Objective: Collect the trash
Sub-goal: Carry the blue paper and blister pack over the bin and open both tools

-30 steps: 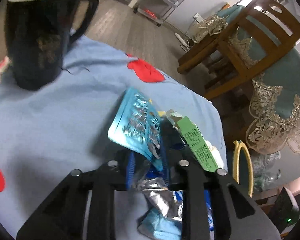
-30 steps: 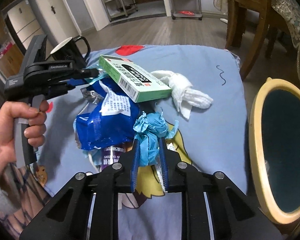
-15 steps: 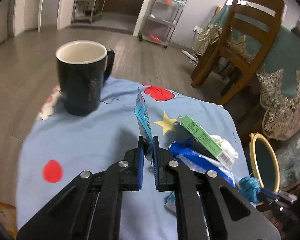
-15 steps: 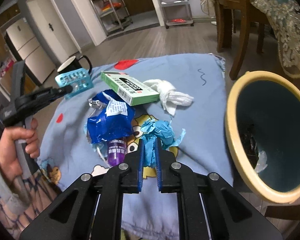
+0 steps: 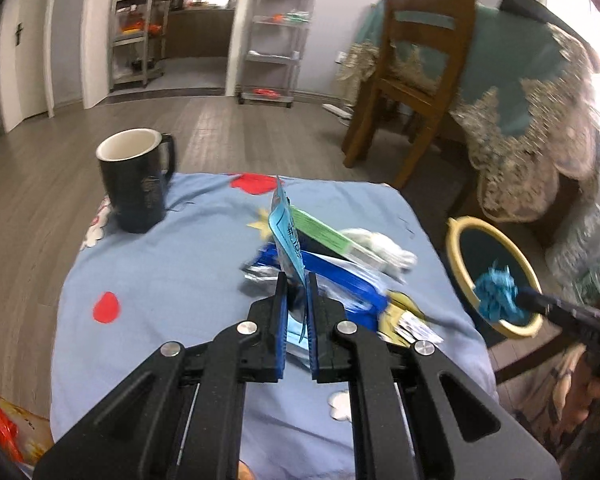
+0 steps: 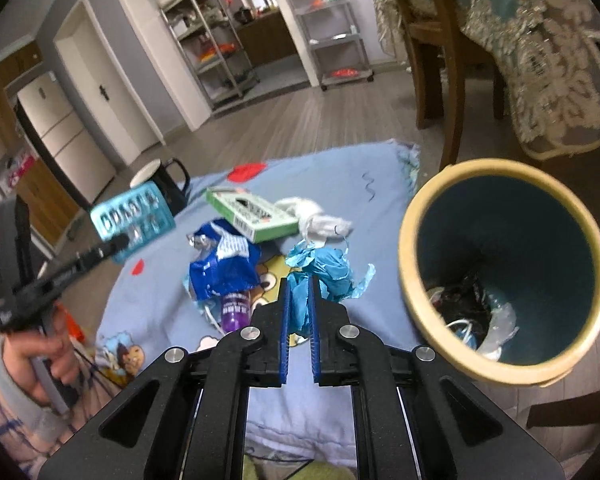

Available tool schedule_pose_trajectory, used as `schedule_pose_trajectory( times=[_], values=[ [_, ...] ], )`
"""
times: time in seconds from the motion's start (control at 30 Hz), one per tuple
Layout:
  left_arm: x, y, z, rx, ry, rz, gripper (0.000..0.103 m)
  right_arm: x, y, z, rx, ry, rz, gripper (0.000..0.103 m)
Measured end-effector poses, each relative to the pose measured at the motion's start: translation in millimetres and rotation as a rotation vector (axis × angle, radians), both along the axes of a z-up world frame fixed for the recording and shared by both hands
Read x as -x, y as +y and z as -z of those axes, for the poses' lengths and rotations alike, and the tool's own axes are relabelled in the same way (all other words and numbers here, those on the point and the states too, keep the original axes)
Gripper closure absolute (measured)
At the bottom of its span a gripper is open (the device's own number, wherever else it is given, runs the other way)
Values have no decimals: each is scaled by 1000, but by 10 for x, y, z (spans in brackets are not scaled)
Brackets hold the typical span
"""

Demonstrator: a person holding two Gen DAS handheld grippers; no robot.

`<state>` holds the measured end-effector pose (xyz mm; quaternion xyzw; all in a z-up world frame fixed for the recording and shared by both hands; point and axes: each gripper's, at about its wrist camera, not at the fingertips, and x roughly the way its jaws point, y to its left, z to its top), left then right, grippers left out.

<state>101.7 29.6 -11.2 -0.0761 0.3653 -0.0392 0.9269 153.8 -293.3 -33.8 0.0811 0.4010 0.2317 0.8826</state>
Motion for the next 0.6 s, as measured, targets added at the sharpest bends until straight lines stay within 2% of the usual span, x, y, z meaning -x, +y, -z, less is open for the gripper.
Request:
schedule_pose_trajectory(
  times=[0.3,0.6],
  values=[
    [93,-644,-188,-22,-13,157,96,127,-494,-237,-13,-56,84,94],
    [-4,-1258,-213,-30,4,303,96,117,-865,-193,-39,-40,179,94]
  ],
)
